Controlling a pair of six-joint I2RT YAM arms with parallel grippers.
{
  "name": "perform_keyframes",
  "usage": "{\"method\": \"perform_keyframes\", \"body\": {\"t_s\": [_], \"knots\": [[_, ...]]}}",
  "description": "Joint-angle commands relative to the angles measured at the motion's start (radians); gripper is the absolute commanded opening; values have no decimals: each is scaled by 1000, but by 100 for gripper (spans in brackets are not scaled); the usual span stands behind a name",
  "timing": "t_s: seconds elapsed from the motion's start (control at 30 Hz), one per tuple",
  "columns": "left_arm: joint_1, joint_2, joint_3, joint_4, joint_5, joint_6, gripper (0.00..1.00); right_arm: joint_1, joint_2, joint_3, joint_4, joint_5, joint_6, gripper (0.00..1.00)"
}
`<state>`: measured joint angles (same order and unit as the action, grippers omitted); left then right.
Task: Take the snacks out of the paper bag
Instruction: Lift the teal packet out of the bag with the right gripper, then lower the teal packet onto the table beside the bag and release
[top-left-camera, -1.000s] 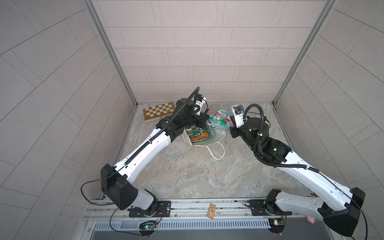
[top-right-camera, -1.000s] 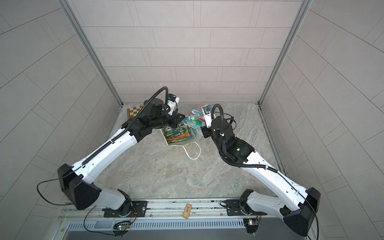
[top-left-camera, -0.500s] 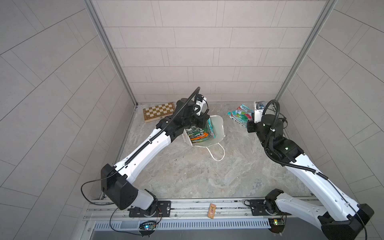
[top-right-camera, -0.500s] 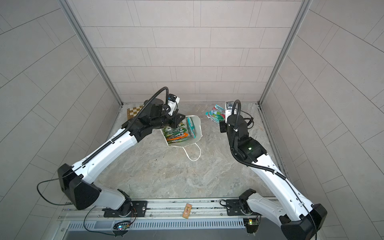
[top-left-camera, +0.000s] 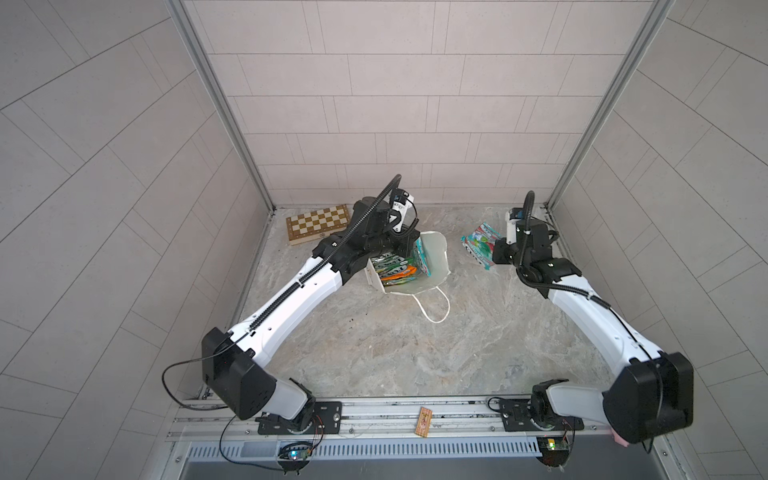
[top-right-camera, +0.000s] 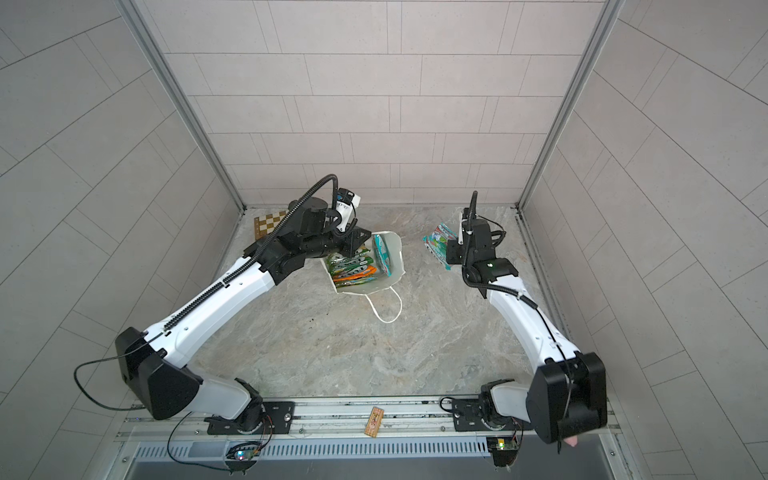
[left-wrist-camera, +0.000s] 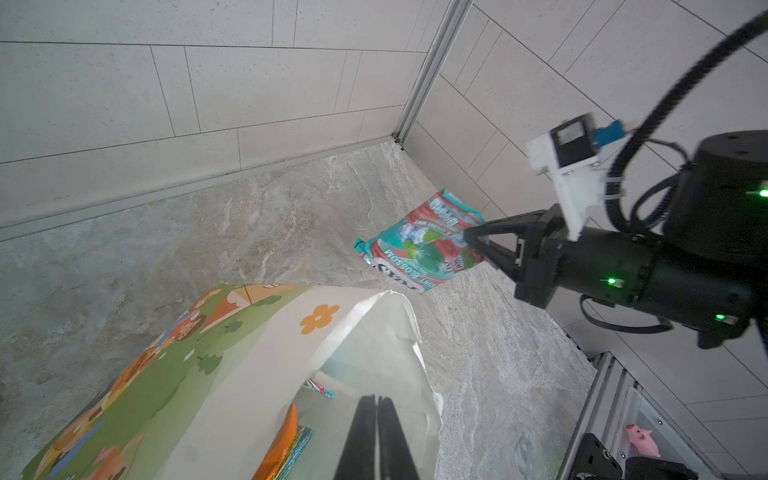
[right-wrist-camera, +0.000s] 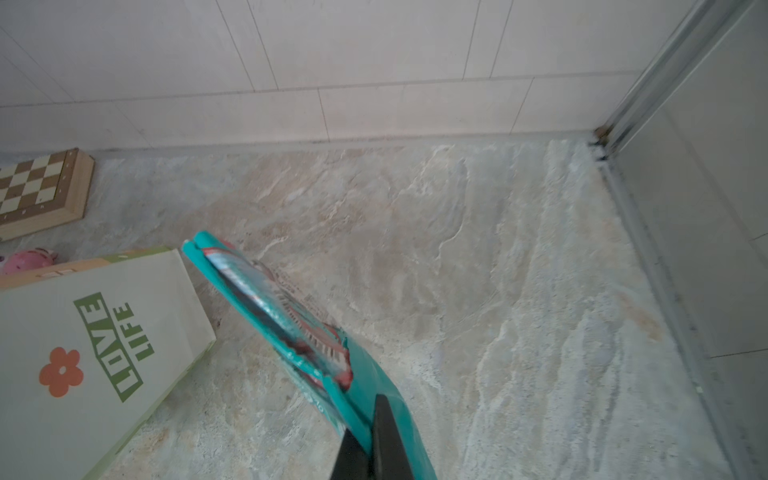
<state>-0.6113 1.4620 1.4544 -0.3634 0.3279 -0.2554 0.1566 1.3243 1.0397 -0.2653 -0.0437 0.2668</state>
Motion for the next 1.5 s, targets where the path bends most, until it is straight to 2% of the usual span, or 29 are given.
{"method": "perform_keyframes", "body": {"t_s": [0.0,0.3,0.67,0.9,0.93,0.97,1.07,1.13,1.23,1.47], "knots": [[-11,-19,-5,4,11,13,0,-13,63,45,102,-151,47,0],[-14,-20,-3,1,8,18,0,-53,347,160,203,-380,149,0],[-14,-26,-2,-4,3,25,0,-140,556,234,290,-435,248,0],[-14,-28,-2,-6,3,28,0,-181,638,298,255,-431,238,0],[-13,-28,-2,-7,2,29,0,-183,638,299,252,-424,238,4],[-13,-28,0,-8,1,30,0,-184,636,299,247,-414,235,14],[-13,-29,0,-9,-1,31,0,-184,621,305,212,-383,209,34],[-14,-28,0,-9,-1,31,0,-184,603,303,192,-359,200,43],[-14,-30,0,-11,-1,32,0,-184,550,281,176,-312,193,48],[-15,-31,1,-11,-1,32,0,-183,373,169,185,-225,153,54]]}}
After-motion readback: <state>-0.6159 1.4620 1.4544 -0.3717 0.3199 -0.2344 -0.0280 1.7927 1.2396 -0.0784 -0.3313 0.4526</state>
